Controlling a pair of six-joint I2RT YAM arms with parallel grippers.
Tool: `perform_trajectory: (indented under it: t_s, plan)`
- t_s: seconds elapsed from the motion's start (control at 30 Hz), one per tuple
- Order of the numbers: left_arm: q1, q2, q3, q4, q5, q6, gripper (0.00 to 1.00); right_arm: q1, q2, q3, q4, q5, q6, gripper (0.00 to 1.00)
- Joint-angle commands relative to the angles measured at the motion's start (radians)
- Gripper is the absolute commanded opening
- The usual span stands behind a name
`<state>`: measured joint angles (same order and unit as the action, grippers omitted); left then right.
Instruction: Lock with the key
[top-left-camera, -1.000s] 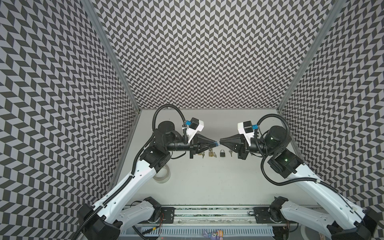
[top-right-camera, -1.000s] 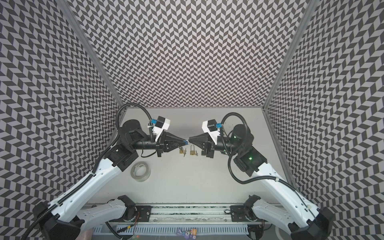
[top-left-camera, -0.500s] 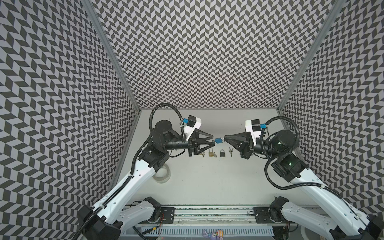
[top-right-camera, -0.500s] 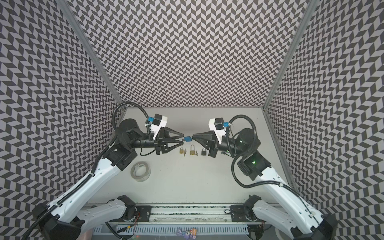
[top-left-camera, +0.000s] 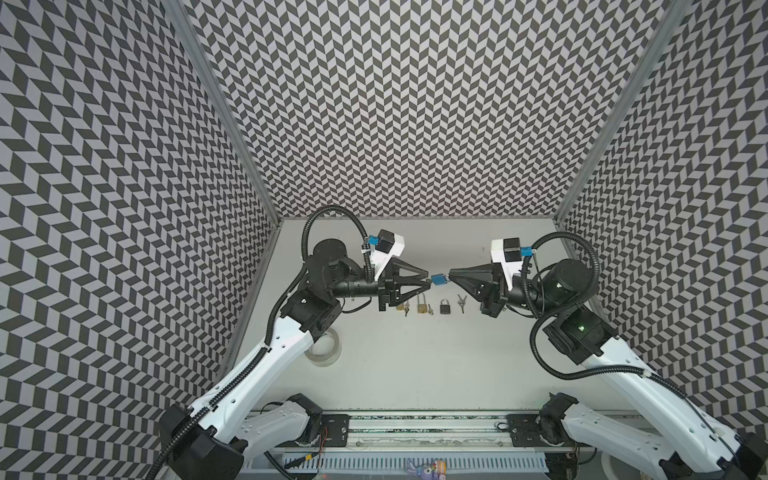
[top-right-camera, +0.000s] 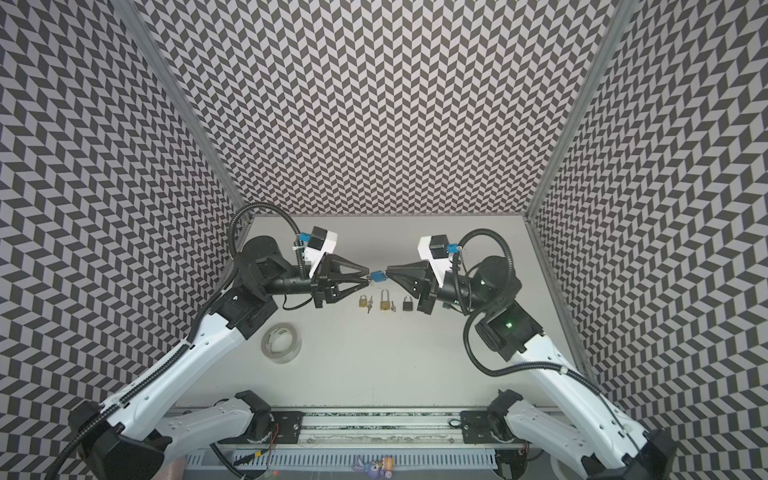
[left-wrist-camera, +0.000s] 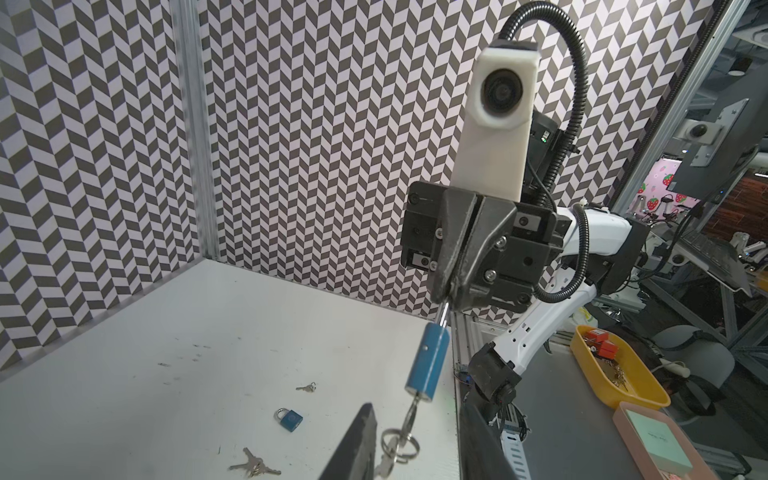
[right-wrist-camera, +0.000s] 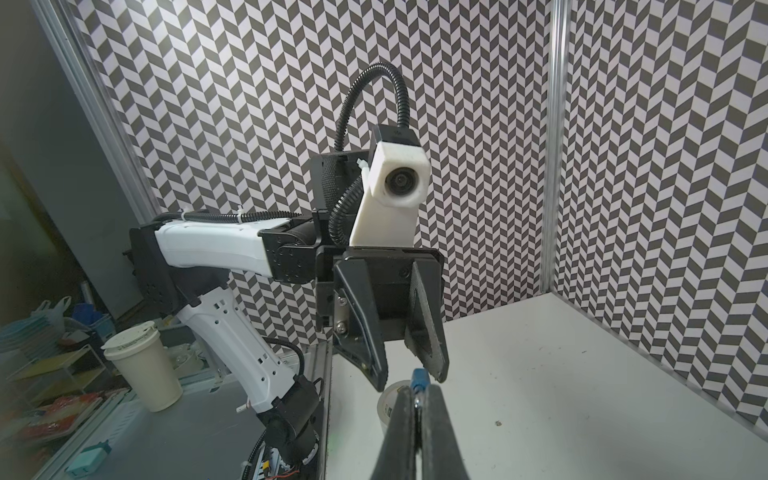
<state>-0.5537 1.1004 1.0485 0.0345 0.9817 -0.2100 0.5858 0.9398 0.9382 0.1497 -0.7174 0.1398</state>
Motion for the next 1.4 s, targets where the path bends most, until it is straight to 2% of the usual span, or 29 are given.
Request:
perform_trajectory:
  t_s: [0.0,0.1,0.2,0.4,0.57,0.8,1.37]
  plan:
    - [-0.003,0.006,0.008,0.028,0.020,0.000,0.27,-0.003,-0.015,0.031,0.042,-0.001,-0.002,0.00]
    - [-0.004,0.001,0.002,0.030,0.021,0.001,0.26,-0.004,-0.016,0.026,0.043,-0.001,-0.002,0.00]
    - [-0.010,0.009,-0.001,0.035,0.023,0.001,0.31,-0.004,-0.015,0.021,0.048,-0.002,-0.002,0.00]
    - [-0.041,0.020,0.005,0.032,0.030,0.004,0.29,-0.004,-0.018,0.013,0.060,-0.004,0.010,0.00]
    - [-0.045,0.020,0.002,0.026,0.017,0.017,0.13,-0.003,-0.016,0.011,0.055,-0.001,0.001,0.00]
    - [-0.044,0.008,0.014,-0.003,-0.003,0.039,0.00,-0.007,-0.024,0.009,0.046,0.008,-0.007,0.00]
    - [-0.029,-0.008,0.015,-0.045,-0.032,0.064,0.00,-0.018,-0.092,0.034,0.049,0.081,-0.007,0.00]
